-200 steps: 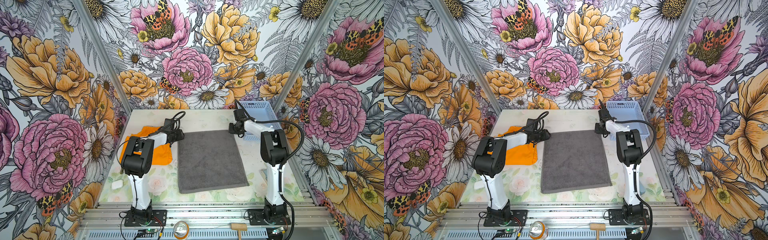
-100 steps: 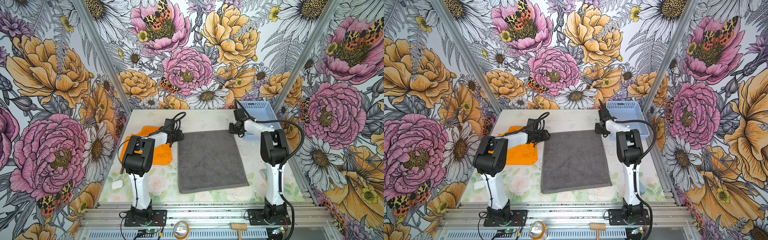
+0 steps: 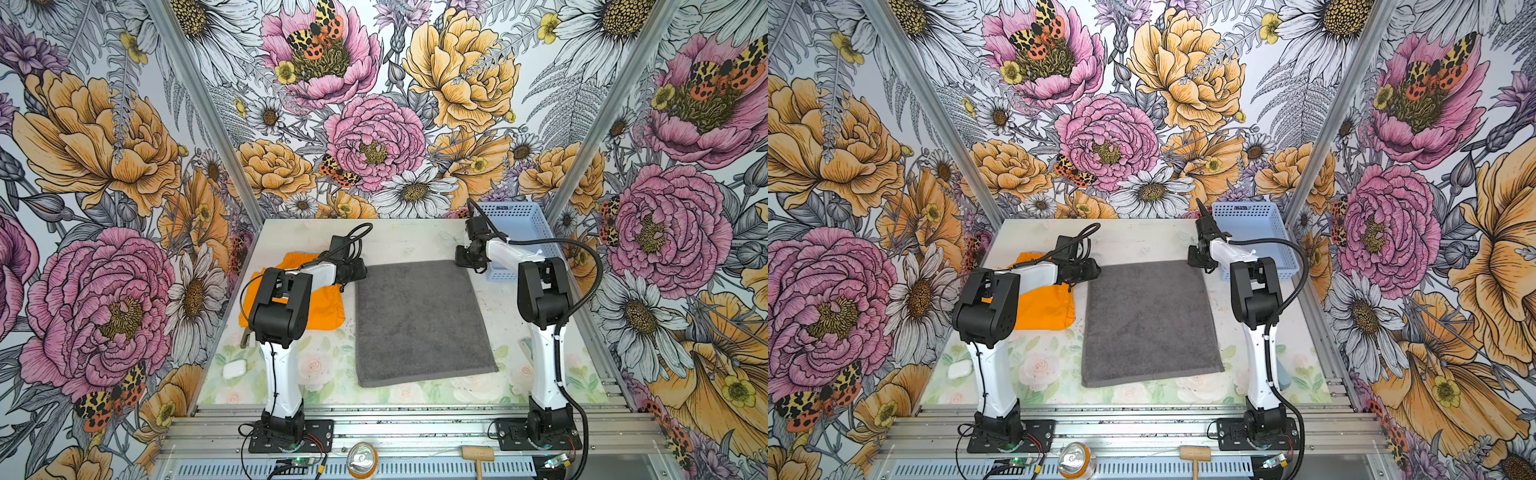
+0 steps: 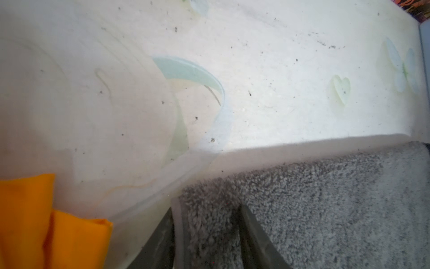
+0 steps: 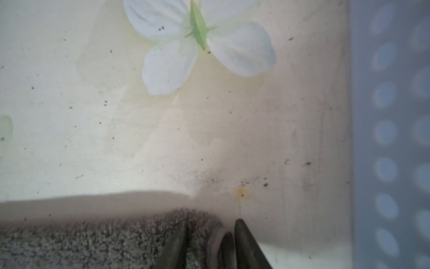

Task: Fold and stack the mixed laundry pile
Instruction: 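Grasp the towel's far corners with both grippers, then fold the far edge over toward the robot with both grippers and release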

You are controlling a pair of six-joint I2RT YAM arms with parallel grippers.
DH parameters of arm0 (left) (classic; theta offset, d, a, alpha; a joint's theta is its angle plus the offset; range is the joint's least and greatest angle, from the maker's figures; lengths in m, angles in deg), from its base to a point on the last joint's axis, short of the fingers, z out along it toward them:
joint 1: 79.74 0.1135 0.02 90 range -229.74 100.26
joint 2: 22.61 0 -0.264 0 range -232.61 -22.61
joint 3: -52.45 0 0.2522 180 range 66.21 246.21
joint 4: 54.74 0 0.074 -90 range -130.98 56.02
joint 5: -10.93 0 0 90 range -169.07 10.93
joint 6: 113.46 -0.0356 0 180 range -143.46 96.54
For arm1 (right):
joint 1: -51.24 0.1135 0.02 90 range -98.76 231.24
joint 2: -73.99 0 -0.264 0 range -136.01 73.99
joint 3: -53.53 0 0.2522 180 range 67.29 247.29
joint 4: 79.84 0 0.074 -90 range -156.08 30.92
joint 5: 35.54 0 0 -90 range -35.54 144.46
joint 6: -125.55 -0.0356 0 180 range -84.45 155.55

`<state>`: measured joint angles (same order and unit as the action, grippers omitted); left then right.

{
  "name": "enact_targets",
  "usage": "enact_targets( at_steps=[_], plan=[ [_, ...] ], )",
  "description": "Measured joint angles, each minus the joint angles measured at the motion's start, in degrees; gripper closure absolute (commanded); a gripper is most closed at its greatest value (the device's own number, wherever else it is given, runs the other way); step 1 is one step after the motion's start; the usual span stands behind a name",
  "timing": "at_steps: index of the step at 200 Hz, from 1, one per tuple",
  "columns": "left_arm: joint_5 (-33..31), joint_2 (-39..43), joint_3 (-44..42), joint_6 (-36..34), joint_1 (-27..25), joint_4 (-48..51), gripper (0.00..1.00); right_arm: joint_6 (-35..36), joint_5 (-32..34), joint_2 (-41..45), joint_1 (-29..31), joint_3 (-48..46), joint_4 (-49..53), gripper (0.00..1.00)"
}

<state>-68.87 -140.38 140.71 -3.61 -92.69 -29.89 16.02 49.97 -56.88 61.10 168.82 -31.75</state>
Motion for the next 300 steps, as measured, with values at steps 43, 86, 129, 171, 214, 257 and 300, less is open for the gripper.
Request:
enact_targets(
  at_steps=[43, 86, 129, 171, 214, 257, 300],
  plan=[
    [1.20, -0.33, 0.00, -0.50, -0.04, -0.15, 0.66, 0.09, -0.83, -0.66, 0.07, 1.03, 0.63, 0.86],
    [2.40, -1.49, 0.87, -0.59, -0.04, -0.42, 0.89, 0.04, -1.57, -1.29, 0.07, 2.43, 1.68, 1.00],
    [3.80, -4.20, 5.51, -1.16, 0.28, 2.12, 1.00, 0.09, -1.81, -2.16, -0.22, 4.52, 2.69, 1.00],
    [4.28, -6.51, 11.82, -2.86, 1.55, 6.51, 1.00, 0.11, -2.62, -2.16, -1.36, 7.69, 3.13, 1.00],
    [5.57, -4.87, 15.17, -4.04, 3.08, 8.50, 1.00, 0.13, -5.07, 0.35, -2.16, 8.55, 3.15, 1.00],
    [7.06, 4.55, 10.64, -5.14, 3.13, 9.22, 1.00, 0.15, -7.56, 9.18, -2.47, 4.07, 3.10, 1.00],
    [7.87, 16.50, -0.59, -5.49, 2.36, 8.46, 1.00, 0.81, -9.53, 19.93, -2.51, -6.56, 2.21, 1.00]
  ],
)
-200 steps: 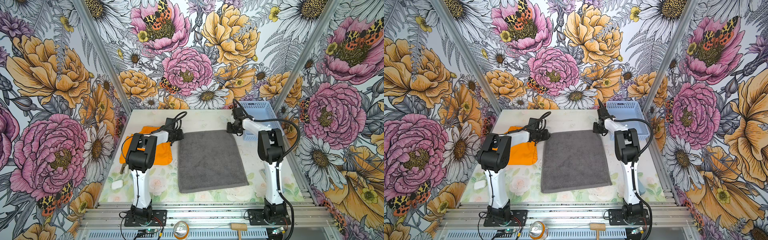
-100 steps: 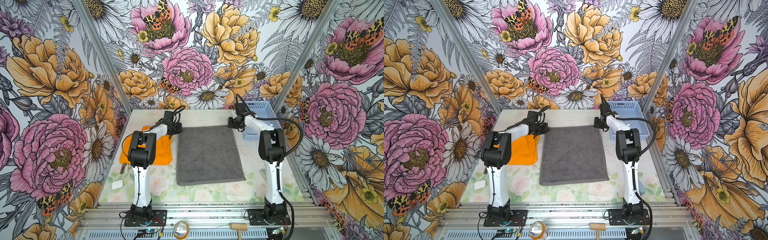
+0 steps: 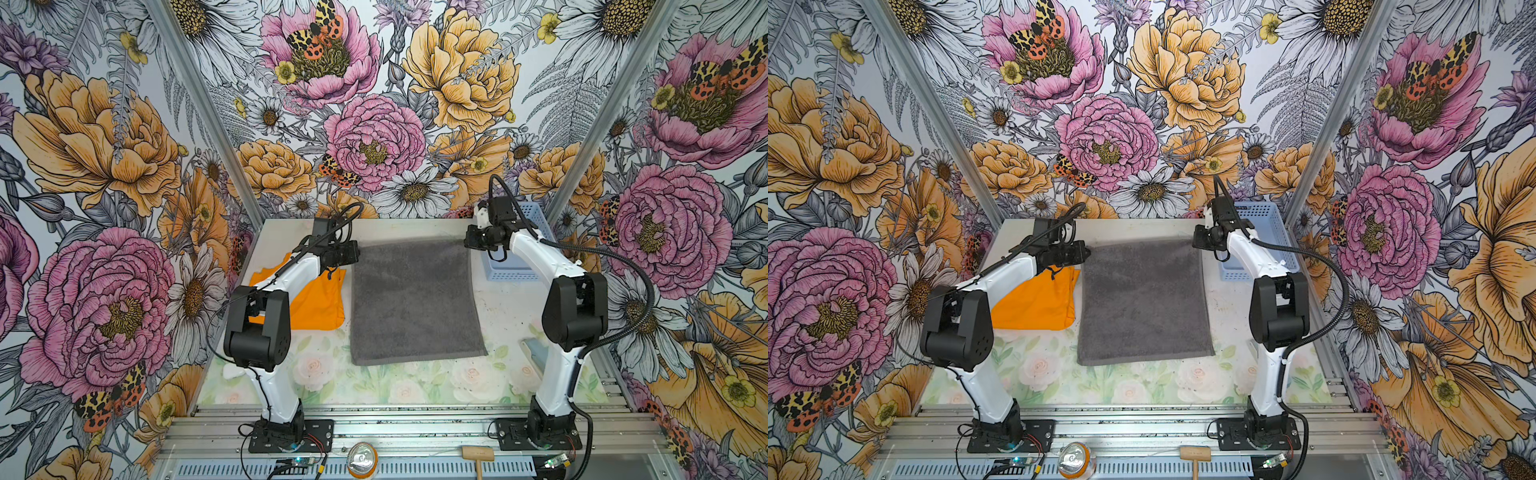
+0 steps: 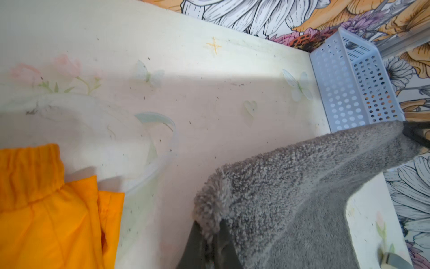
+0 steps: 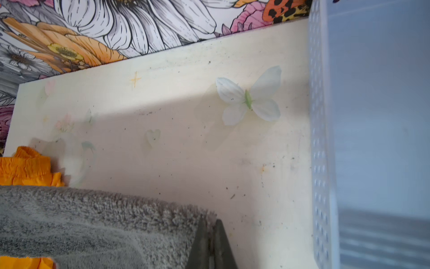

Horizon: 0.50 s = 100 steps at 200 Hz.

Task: Fold and stack the mixed laundry pile
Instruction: 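Fold the far edge over toward the robot with both grippers and release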

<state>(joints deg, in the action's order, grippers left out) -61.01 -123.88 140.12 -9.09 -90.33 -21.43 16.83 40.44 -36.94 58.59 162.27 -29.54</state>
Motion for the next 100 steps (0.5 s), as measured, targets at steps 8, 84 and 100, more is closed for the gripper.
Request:
enact_targets(
  at_steps=[8, 84, 100],
  plan=[
    [0.11, 2.01, -2.21, 0.02, -0.33, -0.13, 1.00, 0.24, -0.24, 1.79, 0.00, -2.60, -0.04, 1.00],
    [1.79, 19.54, -23.80, 3.08, -3.43, 0.35, 1.00, 0.33, -3.87, 17.53, -0.31, -25.40, 0.11, 1.00],
    [1.81, 23.37, -27.10, 4.37, -4.33, 0.85, 1.00, 0.11, -4.48, 21.46, -0.31, -29.53, 0.52, 1.00]
  ],
)
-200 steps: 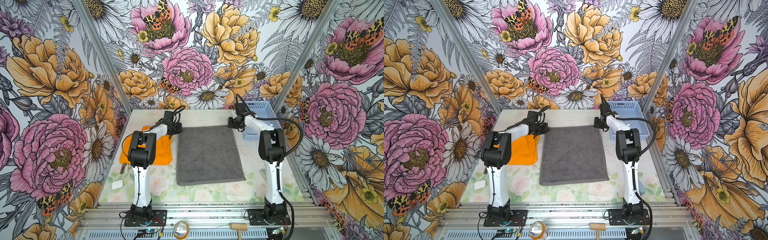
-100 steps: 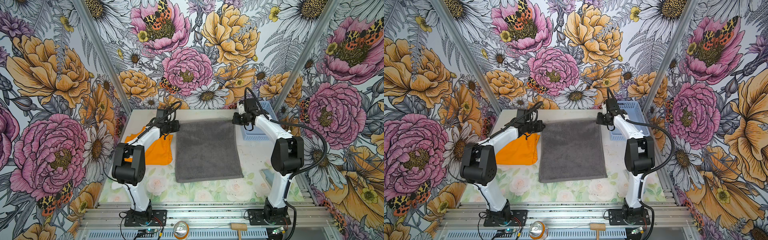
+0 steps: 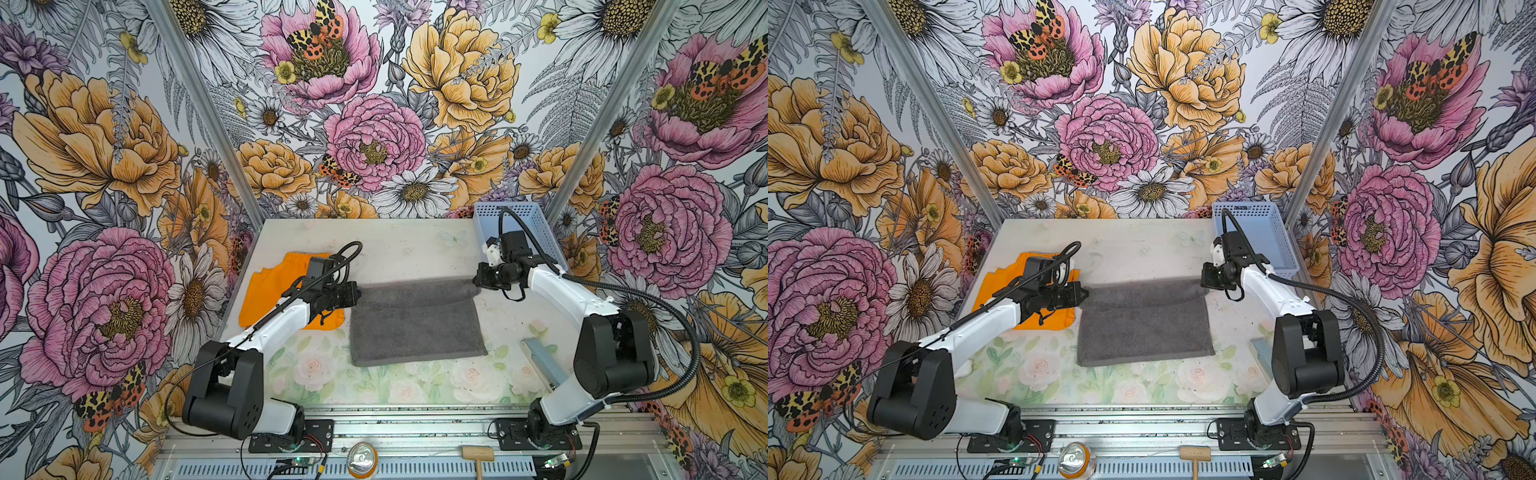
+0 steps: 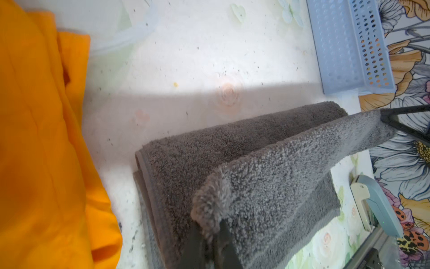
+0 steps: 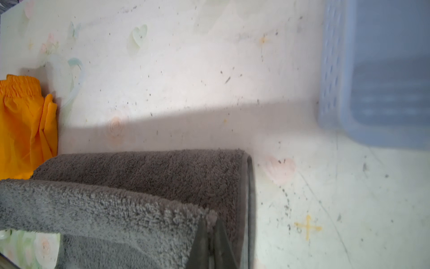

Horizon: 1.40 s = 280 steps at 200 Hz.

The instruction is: Fold and stack the mixed laundry pile

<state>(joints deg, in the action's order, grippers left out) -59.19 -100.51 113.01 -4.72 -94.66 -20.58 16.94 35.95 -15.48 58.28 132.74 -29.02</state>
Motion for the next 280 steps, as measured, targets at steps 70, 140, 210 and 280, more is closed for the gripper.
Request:
enact_targets(
  at_steps=[70, 140, 210, 280],
  plan=[
    [-0.11, 9.40, -9.35, 5.95, -2.82, 2.21, 1.00, -2.45, -3.48, 7.19, -0.02, -12.09, 1.86, 1.00],
    [-0.79, 13.57, -12.46, 9.46, -4.55, 3.65, 1.00, -3.39, -4.22, 11.78, -0.02, -16.35, 4.92, 1.00],
    [-1.97, 21.07, -18.43, 14.73, -6.62, 6.58, 0.55, -3.26, -2.10, 10.25, -0.02, -17.03, 6.25, 0.67],
    [-4.22, 24.26, -14.71, 15.65, -7.91, 8.55, 0.50, -3.37, 2.21, 10.49, 2.84, -10.51, 8.79, 0.61]
  ],
)
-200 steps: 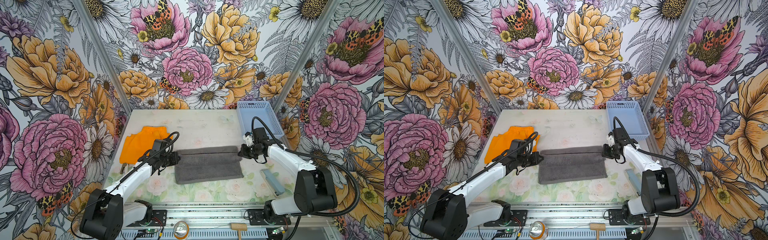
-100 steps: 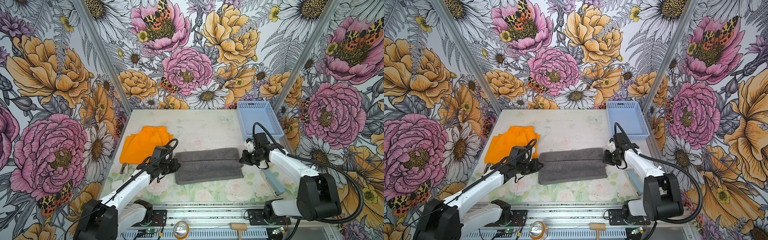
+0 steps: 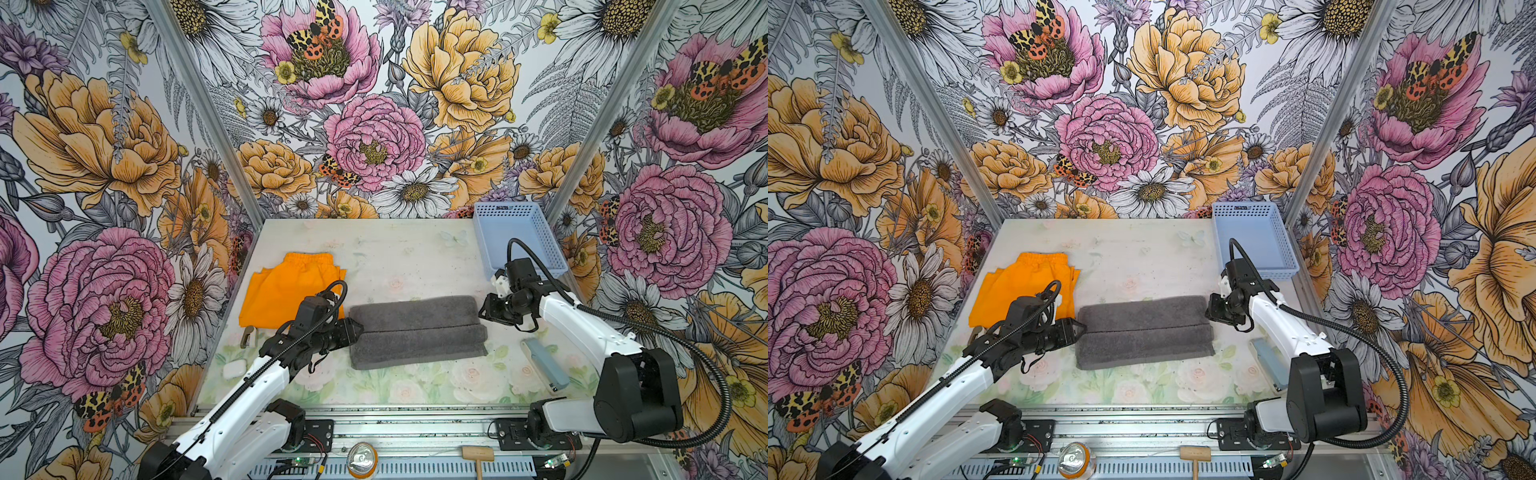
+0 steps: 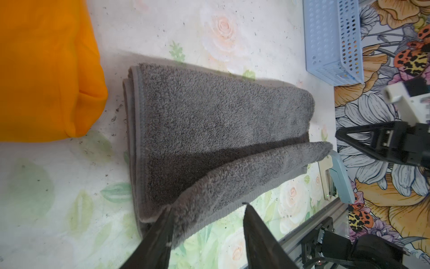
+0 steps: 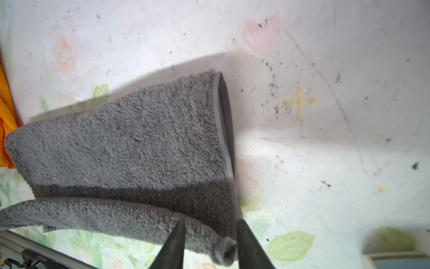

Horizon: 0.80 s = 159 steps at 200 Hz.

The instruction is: Fold and stack the mixed laundry pile

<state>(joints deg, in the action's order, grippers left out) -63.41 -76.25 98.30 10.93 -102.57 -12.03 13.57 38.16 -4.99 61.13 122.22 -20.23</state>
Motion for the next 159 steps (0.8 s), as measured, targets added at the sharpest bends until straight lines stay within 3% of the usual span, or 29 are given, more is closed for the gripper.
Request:
enact_targets(
  at_steps=[74, 122, 159],
  plan=[
    [-0.61, -19.98, 4.66, -3.26, -1.97, -5.01, 0.53, 0.44, -0.52, -10.71, 5.51, 2.10, -4.15, 0.61],
    [0.24, -12.72, 1.62, 0.70, -9.05, -4.22, 0.53, -2.29, -3.58, -3.30, 8.13, -7.58, -2.32, 0.61],
    [-0.02, -5.53, -1.81, 4.48, -9.49, -1.33, 0.51, -3.52, -3.67, 1.73, 8.66, -8.50, 0.90, 0.60]
  ],
)
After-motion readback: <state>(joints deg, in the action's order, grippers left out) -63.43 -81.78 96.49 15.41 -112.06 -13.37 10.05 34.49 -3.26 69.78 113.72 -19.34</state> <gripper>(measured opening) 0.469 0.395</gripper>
